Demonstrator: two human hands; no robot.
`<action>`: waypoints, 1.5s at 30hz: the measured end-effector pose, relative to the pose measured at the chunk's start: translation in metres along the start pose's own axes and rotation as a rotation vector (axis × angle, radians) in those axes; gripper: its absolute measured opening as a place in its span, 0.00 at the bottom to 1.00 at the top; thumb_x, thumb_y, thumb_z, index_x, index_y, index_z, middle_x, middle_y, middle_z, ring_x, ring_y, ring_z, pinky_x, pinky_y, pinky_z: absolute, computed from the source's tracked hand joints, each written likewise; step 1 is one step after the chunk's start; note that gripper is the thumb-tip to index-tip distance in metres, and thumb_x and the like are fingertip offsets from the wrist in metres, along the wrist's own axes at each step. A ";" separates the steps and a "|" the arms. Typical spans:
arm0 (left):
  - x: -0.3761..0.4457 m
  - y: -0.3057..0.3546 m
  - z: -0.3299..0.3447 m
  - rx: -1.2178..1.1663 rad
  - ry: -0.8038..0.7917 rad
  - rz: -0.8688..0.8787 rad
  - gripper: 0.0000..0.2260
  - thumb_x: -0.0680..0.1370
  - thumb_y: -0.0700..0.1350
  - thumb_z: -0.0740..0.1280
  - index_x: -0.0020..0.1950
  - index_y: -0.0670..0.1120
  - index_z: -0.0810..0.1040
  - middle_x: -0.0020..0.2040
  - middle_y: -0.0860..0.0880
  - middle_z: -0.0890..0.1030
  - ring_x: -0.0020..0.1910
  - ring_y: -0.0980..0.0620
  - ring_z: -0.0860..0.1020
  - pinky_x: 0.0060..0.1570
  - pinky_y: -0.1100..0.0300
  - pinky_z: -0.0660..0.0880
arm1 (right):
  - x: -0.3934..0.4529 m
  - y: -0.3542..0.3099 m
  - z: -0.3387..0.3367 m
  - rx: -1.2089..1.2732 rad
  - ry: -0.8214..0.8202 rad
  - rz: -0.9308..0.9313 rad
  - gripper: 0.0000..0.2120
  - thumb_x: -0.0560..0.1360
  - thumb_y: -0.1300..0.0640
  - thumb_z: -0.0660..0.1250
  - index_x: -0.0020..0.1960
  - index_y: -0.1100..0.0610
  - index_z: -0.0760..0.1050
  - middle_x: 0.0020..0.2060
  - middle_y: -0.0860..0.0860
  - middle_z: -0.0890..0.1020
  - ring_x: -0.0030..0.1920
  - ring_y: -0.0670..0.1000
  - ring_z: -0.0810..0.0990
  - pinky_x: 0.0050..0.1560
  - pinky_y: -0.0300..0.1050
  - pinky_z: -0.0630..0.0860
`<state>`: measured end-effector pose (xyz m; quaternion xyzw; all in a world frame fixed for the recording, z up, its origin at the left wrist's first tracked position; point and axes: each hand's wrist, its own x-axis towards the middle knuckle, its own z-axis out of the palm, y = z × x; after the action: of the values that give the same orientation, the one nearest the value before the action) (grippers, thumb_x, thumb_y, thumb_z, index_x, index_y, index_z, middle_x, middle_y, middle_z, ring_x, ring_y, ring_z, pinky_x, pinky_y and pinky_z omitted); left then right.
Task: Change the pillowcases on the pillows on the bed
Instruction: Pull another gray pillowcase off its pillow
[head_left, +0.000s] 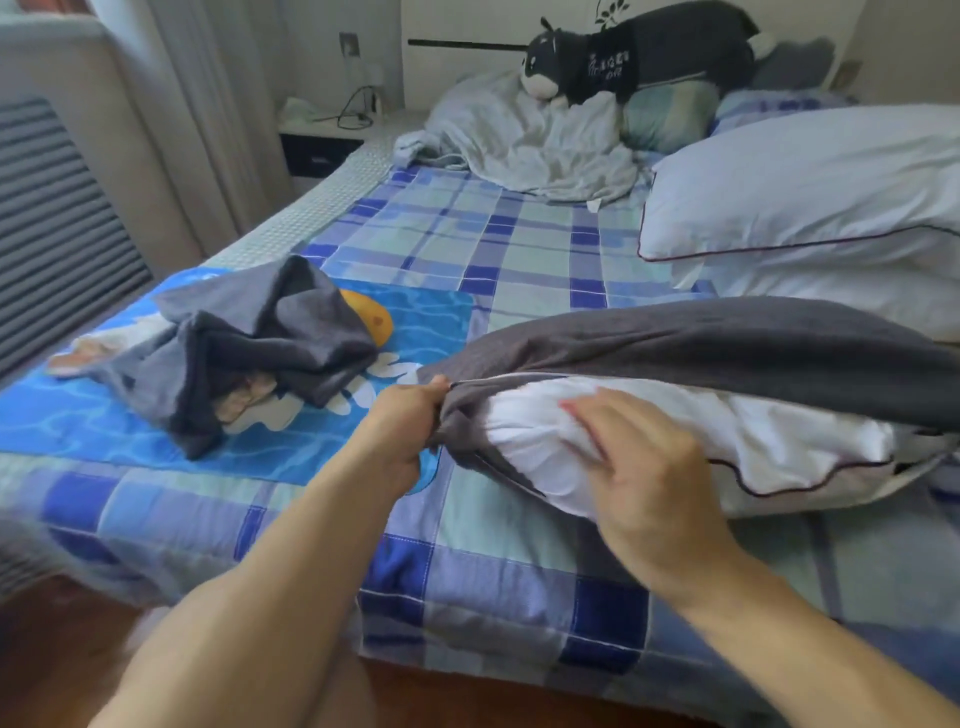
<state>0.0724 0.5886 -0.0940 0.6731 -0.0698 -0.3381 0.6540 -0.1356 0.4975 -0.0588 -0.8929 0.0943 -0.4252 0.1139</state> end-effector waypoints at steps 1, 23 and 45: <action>0.012 0.003 -0.004 0.047 0.037 -0.004 0.14 0.75 0.52 0.68 0.48 0.41 0.81 0.40 0.43 0.80 0.31 0.49 0.75 0.23 0.61 0.63 | -0.007 0.006 -0.013 0.026 0.071 0.090 0.22 0.84 0.48 0.59 0.46 0.65 0.80 0.38 0.58 0.81 0.39 0.58 0.79 0.45 0.49 0.77; -0.051 -0.017 0.052 0.960 -0.156 1.074 0.22 0.75 0.53 0.74 0.68 0.50 0.76 0.64 0.51 0.74 0.61 0.49 0.75 0.59 0.55 0.75 | -0.073 0.036 -0.060 -0.445 0.104 0.451 0.15 0.75 0.60 0.69 0.61 0.58 0.74 0.53 0.53 0.74 0.50 0.50 0.72 0.46 0.42 0.71; -0.015 0.037 0.029 0.609 -0.423 0.293 0.17 0.74 0.58 0.74 0.60 0.57 0.77 0.58 0.51 0.80 0.52 0.57 0.80 0.49 0.63 0.76 | 0.112 0.185 -0.032 -0.765 -0.255 0.771 0.17 0.76 0.51 0.68 0.63 0.55 0.74 0.65 0.58 0.74 0.66 0.62 0.71 0.61 0.59 0.71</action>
<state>0.0584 0.5669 -0.0516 0.7346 -0.3954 -0.3363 0.4369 -0.1041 0.2866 -0.0089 -0.8158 0.5473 -0.1769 -0.0607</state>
